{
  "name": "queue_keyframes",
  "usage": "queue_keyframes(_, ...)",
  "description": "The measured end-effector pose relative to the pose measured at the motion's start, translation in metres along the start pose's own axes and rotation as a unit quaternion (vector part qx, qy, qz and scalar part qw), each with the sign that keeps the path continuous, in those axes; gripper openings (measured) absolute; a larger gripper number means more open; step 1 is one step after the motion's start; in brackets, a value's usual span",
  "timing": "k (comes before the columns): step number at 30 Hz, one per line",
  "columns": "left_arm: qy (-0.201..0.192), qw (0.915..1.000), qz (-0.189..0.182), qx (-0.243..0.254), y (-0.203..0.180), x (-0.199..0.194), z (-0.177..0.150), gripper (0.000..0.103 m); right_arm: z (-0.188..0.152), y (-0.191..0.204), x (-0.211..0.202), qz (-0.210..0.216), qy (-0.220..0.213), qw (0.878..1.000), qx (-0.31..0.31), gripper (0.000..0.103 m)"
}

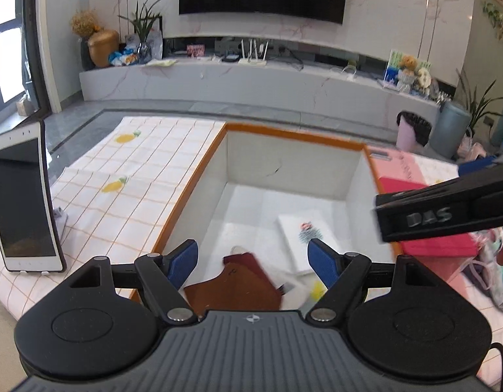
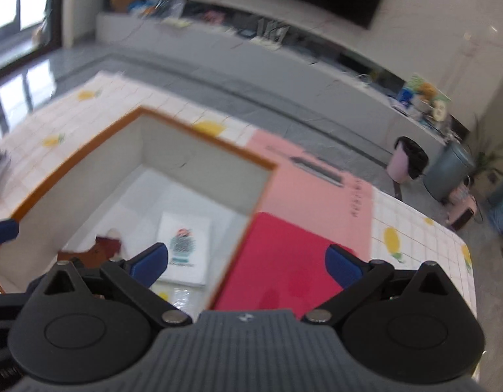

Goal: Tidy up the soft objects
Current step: 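Move both grippers back over the pile of soft items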

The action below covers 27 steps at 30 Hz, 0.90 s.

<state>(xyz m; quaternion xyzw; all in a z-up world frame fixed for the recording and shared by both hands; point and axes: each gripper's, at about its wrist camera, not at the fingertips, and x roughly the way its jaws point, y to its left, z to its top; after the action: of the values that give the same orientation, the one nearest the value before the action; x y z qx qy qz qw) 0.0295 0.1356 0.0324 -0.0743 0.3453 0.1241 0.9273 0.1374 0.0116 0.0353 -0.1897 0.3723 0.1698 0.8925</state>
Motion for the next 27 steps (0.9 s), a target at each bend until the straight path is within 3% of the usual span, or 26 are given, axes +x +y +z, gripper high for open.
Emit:
queue_keyframes(5, -0.021, 0.9996, -0.019, 0.010, -0.020, -0.017, 0.005, 0.090, -0.017, -0.054, -0.025, -0.017, -0.020, 0.999, 0.041, 0.100)
queue_keyframes(12, -0.045, 0.9968, -0.059, 0.031, -0.064, -0.031, 0.009, 0.090, -0.066, -0.136, -0.034, -0.114, -0.023, 0.991, 0.064, 0.100)
queue_keyframes(16, -0.038, 0.9958, -0.079, 0.027, -0.090, -0.029, 0.004, 0.090, -0.105, -0.188, -0.023, -0.150, -0.008, 0.981, 0.125, 0.100)
queue_keyframes(19, -0.034, 0.9951, -0.092, 0.013, -0.108, -0.023, -0.003, 0.090, -0.128, -0.224, -0.008, -0.143, 0.014, 0.973, 0.180, 0.100)
queue_keyframes(25, -0.063, 0.9860, -0.116, 0.101, -0.164, -0.018, -0.034, 0.090, -0.161, -0.269, 0.033, -0.119, 0.090, 0.973, 0.179, 0.100)
queue_keyframes(26, -0.061, 0.9842, -0.124, 0.112, -0.174, -0.015, -0.040, 0.090, -0.167, -0.274, 0.039, -0.110, 0.095, 0.972, 0.185, 0.097)
queue_keyframes(27, -0.056, 0.9827, -0.132, 0.117, -0.180, -0.012, -0.046, 0.090, -0.172, -0.278, 0.043, -0.097, 0.100, 0.970, 0.198, 0.086)
